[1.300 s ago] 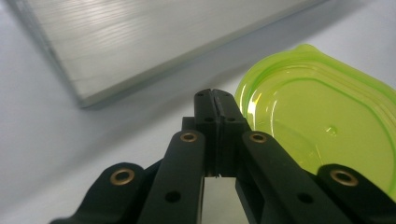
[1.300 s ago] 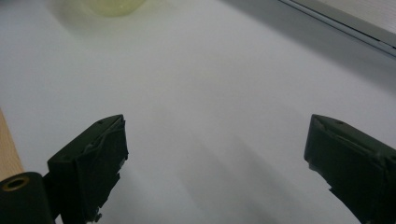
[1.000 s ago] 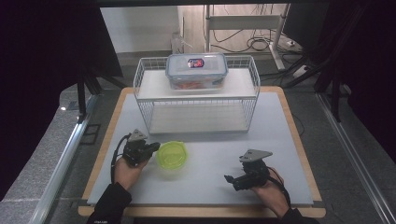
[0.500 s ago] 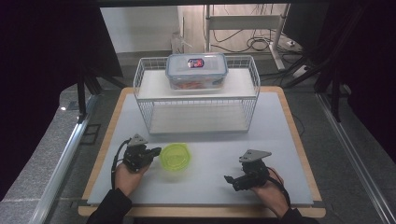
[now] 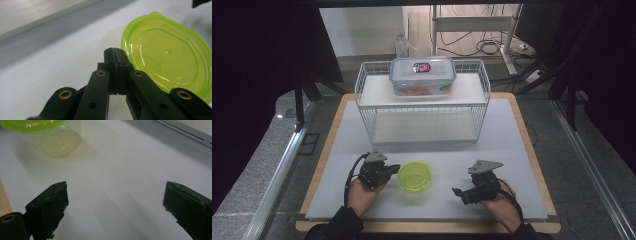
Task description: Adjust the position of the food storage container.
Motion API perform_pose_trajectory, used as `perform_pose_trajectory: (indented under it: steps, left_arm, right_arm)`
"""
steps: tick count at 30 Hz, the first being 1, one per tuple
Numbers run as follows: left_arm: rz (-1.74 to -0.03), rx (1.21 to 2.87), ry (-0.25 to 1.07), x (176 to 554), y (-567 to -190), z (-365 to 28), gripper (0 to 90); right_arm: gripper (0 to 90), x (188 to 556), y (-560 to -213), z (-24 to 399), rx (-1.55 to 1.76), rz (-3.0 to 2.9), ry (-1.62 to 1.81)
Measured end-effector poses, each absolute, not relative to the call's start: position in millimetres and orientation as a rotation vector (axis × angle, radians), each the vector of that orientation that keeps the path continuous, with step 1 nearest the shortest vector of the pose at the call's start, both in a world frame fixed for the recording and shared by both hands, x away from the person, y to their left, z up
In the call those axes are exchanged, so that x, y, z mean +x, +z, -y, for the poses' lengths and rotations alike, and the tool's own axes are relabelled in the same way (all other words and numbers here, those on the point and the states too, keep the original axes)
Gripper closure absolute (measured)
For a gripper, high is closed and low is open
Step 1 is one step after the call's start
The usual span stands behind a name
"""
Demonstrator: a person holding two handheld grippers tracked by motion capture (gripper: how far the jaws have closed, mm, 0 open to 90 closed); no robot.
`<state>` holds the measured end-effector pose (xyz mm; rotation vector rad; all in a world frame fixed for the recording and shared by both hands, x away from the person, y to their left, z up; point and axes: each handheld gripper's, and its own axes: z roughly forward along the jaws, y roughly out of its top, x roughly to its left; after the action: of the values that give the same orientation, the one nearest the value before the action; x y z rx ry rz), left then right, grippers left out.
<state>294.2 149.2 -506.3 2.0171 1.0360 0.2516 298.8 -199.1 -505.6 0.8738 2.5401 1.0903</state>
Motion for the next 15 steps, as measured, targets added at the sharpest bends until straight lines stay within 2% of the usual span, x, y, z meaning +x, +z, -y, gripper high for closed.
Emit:
perform_pose_trajectory:
  steps: [5, 9, 15]
  left_arm:
    - [-1.005, 2.039, 0.252, 290, -505, -141, 89.9]
    - [-1.005, 2.041, 0.276, 289, -504, -145, 84.8]
    - [-1.004, 2.017, 0.369, 283, -499, -158, 68.0]
  right_arm:
    - [6.2, 299, -506, 200, 0.879, -2.540, 1.092]
    - [6.2, 299, -505, 201, 0.880, -2.538, 1.093]
    - [6.2, 299, -504, 202, 0.883, -2.531, 1.101]
